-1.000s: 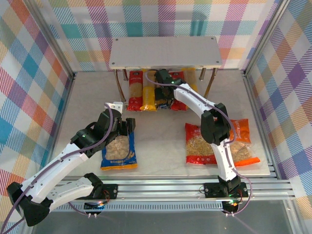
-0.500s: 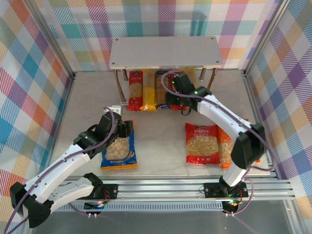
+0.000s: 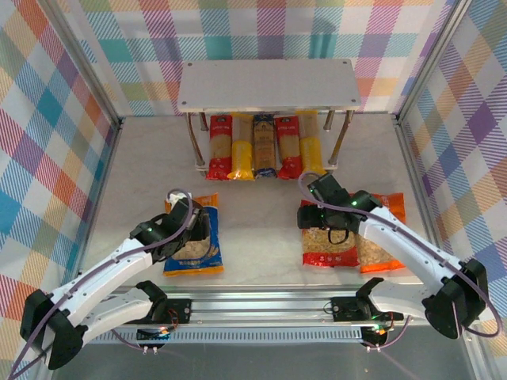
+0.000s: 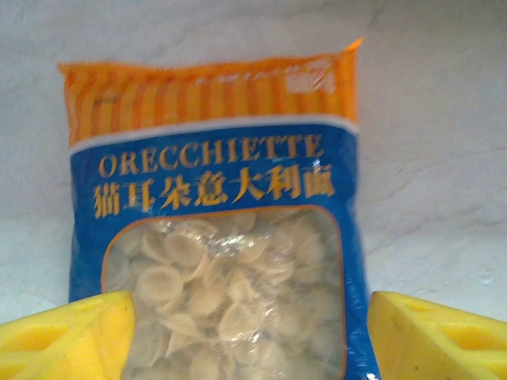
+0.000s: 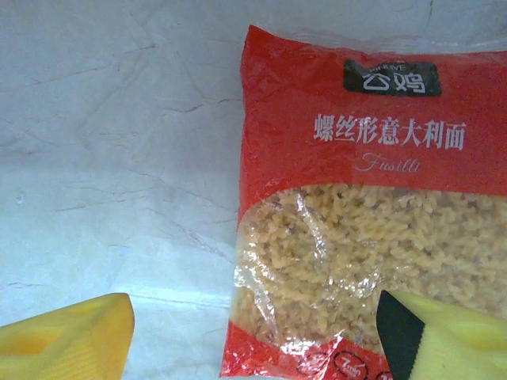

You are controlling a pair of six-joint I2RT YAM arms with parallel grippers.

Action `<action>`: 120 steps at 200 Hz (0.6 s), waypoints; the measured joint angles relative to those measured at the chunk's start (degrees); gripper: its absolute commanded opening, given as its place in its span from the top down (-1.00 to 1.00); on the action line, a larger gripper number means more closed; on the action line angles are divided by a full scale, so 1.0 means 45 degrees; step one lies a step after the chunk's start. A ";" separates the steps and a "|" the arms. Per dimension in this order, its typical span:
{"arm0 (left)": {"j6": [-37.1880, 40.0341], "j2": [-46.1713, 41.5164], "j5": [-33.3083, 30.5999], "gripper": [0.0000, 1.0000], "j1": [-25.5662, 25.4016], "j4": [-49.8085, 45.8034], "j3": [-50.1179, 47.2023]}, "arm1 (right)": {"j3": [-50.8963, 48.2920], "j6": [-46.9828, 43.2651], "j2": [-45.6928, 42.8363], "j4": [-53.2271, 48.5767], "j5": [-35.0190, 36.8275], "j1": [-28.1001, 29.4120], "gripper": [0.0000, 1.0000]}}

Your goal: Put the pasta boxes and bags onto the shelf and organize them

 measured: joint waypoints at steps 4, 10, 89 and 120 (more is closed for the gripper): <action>-0.0107 0.0126 -0.0049 -0.62 0.0000 -0.0034 -0.0058 | 0.0000 0.0049 -0.0078 0.0005 -0.0058 0.0000 -0.63; -0.0238 0.0311 -0.0092 -0.62 0.0010 -0.0063 -0.0126 | 0.0000 0.0151 -0.0199 0.0039 -0.0151 0.0029 -0.63; -0.1035 0.1083 0.0097 -0.93 0.1792 0.0039 -0.0398 | -0.0253 0.0559 -0.0495 0.0495 -0.0743 0.0301 -0.64; -0.1268 0.1967 0.1433 -0.91 0.3230 0.0860 -0.0471 | -0.0432 0.0559 -0.0899 0.0685 -0.0792 0.0301 -0.65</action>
